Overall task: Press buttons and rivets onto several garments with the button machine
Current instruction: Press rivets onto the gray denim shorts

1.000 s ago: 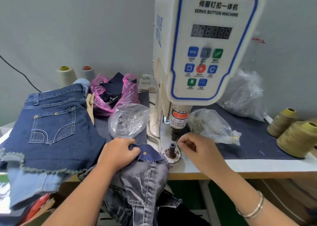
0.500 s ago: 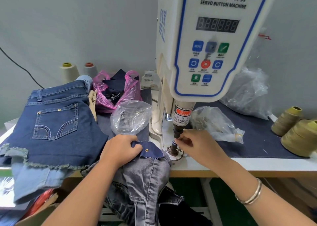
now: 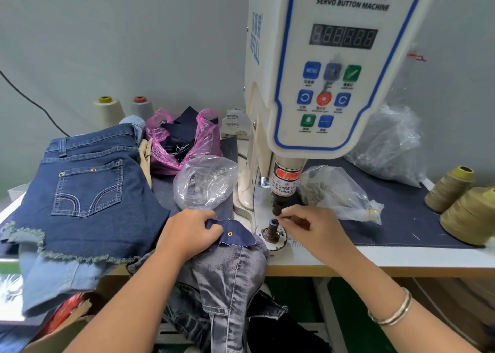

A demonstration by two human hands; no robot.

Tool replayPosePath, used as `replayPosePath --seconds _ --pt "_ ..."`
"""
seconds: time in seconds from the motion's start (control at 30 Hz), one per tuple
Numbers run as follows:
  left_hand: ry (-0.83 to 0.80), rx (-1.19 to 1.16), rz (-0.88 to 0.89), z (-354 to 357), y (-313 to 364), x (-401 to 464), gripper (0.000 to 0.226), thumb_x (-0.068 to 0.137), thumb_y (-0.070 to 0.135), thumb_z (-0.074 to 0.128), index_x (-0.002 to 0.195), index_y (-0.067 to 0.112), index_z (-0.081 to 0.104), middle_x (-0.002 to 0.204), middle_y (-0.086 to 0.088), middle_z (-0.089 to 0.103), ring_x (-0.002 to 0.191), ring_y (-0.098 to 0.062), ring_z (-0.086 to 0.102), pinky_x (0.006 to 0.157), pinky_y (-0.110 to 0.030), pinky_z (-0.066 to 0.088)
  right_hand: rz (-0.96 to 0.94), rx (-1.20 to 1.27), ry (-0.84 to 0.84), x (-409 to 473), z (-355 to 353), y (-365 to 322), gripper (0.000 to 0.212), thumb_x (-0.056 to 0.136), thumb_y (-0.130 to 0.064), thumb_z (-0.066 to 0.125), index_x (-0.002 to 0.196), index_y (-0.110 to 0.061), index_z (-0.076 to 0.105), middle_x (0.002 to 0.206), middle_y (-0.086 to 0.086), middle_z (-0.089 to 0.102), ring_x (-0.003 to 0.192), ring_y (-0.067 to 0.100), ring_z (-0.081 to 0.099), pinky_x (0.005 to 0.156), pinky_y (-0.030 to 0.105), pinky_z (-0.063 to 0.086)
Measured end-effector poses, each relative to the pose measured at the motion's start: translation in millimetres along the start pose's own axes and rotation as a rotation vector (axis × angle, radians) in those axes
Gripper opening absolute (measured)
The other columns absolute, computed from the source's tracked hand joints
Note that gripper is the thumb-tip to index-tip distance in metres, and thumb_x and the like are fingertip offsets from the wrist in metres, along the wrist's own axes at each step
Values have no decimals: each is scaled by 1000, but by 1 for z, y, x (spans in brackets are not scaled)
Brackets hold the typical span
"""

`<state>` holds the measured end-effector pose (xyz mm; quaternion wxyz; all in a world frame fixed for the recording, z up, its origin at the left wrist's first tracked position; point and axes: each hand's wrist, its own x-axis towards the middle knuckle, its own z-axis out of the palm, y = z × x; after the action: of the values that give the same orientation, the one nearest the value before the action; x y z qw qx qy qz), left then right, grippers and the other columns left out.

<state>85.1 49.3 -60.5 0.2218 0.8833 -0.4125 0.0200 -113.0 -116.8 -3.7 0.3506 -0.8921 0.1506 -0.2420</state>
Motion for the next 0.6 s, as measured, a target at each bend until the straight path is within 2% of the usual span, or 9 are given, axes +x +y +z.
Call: replayPosePath --seconds 0.1,0.17,0.27,0.37,0.4,0.43,0.5,0.57,0.6 --pt "-20 -11 -2 -2 2 -1 25 65 46 39 69 25 53 57 8 50 68 -16 48 51 -24 28 42 157 215 -14 -3 -4 32 85 -6 67 78 -38 68 63 -12 63 57 2 52 55 10 37" --pt "-55 -146 -23 -7 2 -2 21 64 42 40 64 25 52 56 5 50 65 -16 48 53 -27 30 3 173 228 -25 2 -14 23 86 -12 66 80 -34 69 70 -9 66 61 3 57 56 13 42" --pt "-124 -509 30 -24 13 -8 17 60 37 42 54 21 42 51 6 37 55 -9 33 57 -31 28 -132 80 34 -40 20 -33 15 85 -27 60 98 -29 68 90 -16 63 81 4 60 72 15 48" --pt "-301 -654 214 -47 36 -20 24 63 34 44 59 12 51 57 -7 39 58 -9 36 58 -32 29 -108 97 -237 -37 32 -47 54 82 -44 59 133 -46 40 130 -24 46 119 -5 45 98 13 36" --pt "-361 -683 267 -55 45 -24 18 67 29 47 60 14 54 56 -2 42 57 -7 38 58 -30 30 -39 131 -303 -33 34 -50 66 80 -50 60 139 -48 30 136 -26 41 124 -8 40 102 13 34" --pt "-403 -708 314 -63 52 -27 12 71 22 49 60 23 55 55 10 45 56 -3 39 57 -26 32 30 167 -347 -30 35 -52 73 78 -53 61 142 -48 26 135 -24 45 121 -8 43 101 17 37" --pt "-447 -723 377 -79 63 -30 22 74 14 52 60 31 54 56 15 48 55 1 41 56 -18 33 108 237 -374 -24 36 -55 56 78 -49 64 130 -34 49 104 -10 65 92 3 60 82 31 46" --pt "-473 -735 392 -89 71 -28 18 77 16 56 66 31 56 61 12 51 59 -3 44 58 -19 34 80 295 -306 -22 32 -55 28 82 -38 65 96 -14 64 69 -2 56 63 11 49 62 33 39" --pt "-484 -766 384 -92 74 -26 12 79 15 58 73 25 58 67 7 54 64 -6 47 62 -21 37 74 341 -248 -22 27 -54 21 81 -33 66 88 -13 66 64 -2 53 60 6 46 60 28 37"
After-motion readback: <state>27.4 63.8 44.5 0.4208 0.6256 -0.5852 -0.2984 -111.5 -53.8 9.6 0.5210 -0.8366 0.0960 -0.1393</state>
